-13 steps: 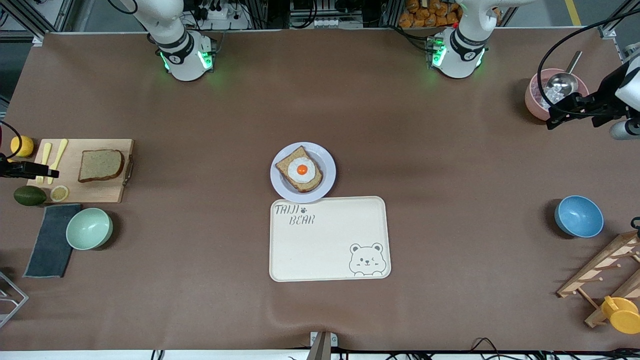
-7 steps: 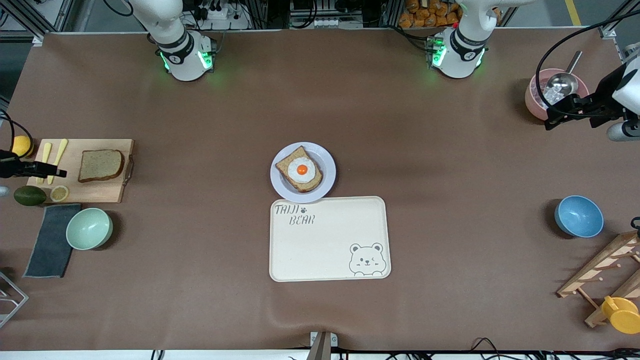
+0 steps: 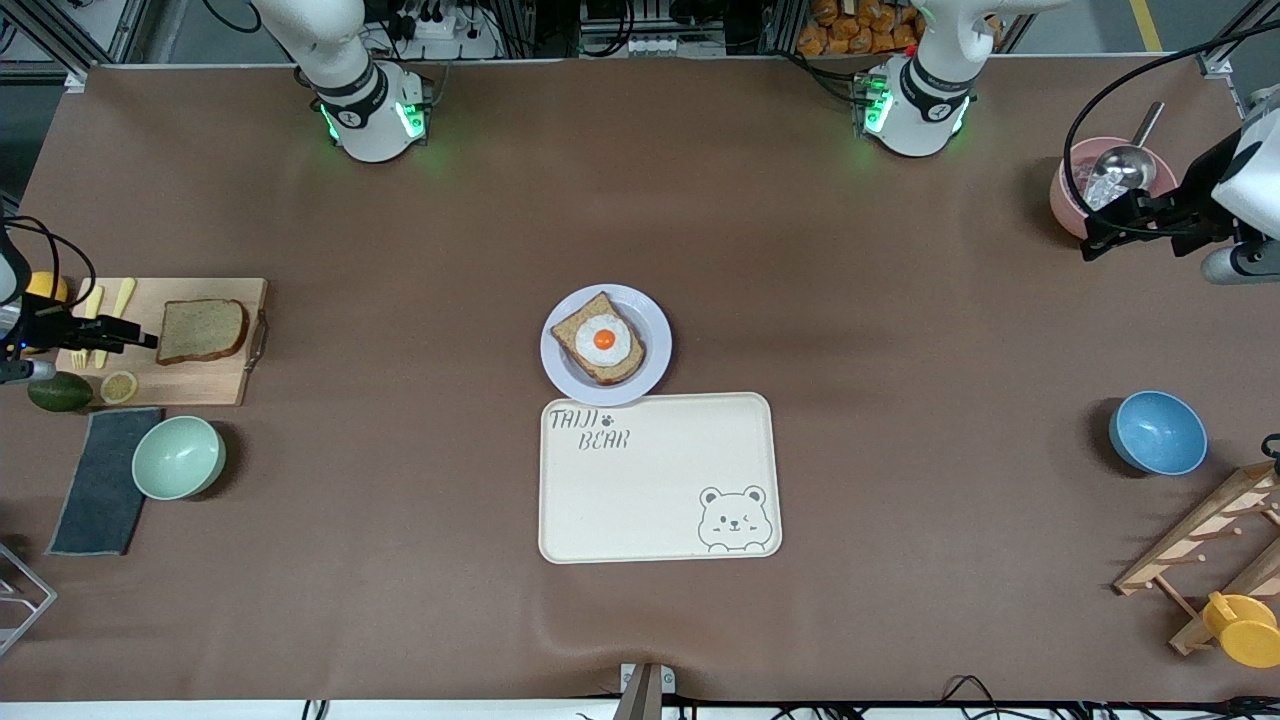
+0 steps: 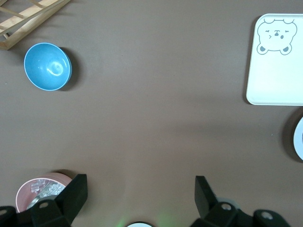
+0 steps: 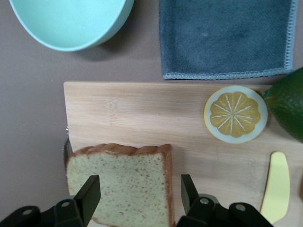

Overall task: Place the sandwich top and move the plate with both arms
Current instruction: 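Lower the right gripper and grasp the bread slice by its edge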

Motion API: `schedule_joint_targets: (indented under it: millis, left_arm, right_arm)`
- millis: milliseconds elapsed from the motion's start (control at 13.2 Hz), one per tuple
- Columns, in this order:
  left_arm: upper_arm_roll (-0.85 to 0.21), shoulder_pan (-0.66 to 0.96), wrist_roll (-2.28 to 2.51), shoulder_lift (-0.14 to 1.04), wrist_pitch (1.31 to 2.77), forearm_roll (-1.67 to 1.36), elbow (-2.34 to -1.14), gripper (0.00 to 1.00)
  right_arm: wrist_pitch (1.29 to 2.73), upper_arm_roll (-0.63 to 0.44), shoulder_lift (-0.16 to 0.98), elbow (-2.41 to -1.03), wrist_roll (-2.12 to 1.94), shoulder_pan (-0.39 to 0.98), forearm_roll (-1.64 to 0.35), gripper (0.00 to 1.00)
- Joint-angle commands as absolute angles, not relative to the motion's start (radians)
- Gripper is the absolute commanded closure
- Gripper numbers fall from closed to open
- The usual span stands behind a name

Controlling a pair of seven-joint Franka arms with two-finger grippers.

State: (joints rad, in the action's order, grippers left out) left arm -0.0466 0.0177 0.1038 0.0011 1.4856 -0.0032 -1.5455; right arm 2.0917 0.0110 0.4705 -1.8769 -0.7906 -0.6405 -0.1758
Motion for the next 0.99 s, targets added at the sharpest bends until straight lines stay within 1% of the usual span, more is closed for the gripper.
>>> schedule_joint_targets:
  millis: [0,607,910]
  left_arm:
    - [-0.052,0.017,0.126,-0.003,1.471,-0.018,-1.537,0.00]
    - [-0.052,0.018,0.126,-0.003,1.470,-0.018,-1.537,0.00]
    - [-0.058,0.017,0.126,0.003,1.471,-0.018,-1.540,0.00]
  right_arm:
    - [2.112,0.029,0.486,-1.878,-0.859,-0.676,-0.195,0.28]
    - [2.114,0.028,0.502,-1.907,-0.880,-0.690,-0.195,0.36]
    - [2.124,0.028,0.517,-1.905,-0.891,-0.692,-0.195,0.46]
